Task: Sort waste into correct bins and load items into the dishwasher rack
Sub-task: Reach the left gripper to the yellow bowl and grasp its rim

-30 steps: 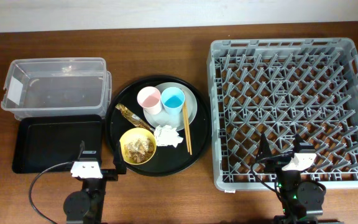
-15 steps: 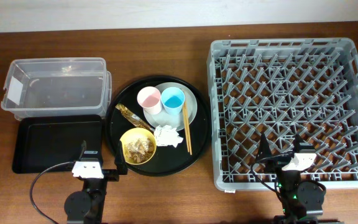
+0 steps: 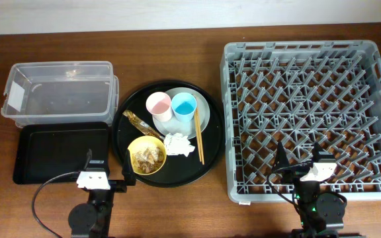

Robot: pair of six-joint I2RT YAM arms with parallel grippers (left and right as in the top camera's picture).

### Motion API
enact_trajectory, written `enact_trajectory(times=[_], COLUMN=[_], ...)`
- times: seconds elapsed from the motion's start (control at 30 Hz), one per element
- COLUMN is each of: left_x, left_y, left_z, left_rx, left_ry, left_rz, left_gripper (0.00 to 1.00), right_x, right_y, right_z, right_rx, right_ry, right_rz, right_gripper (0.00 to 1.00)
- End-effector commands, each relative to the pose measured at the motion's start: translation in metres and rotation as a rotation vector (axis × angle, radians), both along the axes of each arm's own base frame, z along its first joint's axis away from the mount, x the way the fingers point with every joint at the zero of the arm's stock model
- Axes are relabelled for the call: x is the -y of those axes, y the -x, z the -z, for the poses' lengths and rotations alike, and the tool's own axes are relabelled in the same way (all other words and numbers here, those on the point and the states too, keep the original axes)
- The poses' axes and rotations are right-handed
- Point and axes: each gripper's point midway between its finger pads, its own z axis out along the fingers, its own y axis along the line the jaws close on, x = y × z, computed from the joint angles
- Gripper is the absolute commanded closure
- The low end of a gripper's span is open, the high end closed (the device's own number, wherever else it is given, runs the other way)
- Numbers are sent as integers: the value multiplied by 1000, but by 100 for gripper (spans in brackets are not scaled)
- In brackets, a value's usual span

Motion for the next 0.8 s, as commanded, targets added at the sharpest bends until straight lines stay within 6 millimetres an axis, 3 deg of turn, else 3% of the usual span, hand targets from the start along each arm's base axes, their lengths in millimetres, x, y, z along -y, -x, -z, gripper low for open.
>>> enact_trajectory(times=[0.0,0.07,0.1,0.13,0.27,0.33,0.43,0.53,0.6,0.63,0.67,0.7,0.77], left_x=[10,40,45,44,43,43,47,70,78,81,84,85,97], left_y=[0,7,9,11,27,28,14,-4,-20,-23,-24,-25,-23], left_z=[-9,-13,-17,-22,-76,-93,-95,-89,-73,-58,-45,-37,-13], left_rx=[44,47,47,37,-27,-142,-433,-670,-762,-827,-891,-927,-1036], left_ry=[-17,-6,25,60,73,82,109,186,221,240,262,273,277], left_rz=[60,234,264,260,254,250,253,369,405,413,423,419,438], left_gripper=[1,1,1,1,1,1,1,1,1,17,82,100,100], right_x=[2,2,2,2,2,2,2,2,2,2,2,2,2], right_y=[0,0,0,0,0,0,0,0,0,0,0,0,0], right_z=[3,3,3,3,3,3,3,3,3,3,3,3,3], right_rx=[-5,-5,-5,-5,-5,-5,-5,-5,-5,-5,-5,-5,-5], right_ry=[7,7,7,7,7,7,7,7,7,7,7,7,7], right_rz=[7,7,7,7,7,7,7,7,7,7,7,7,7], right_gripper=[2,2,2,2,1,2,2,2,2,2,2,2,2])
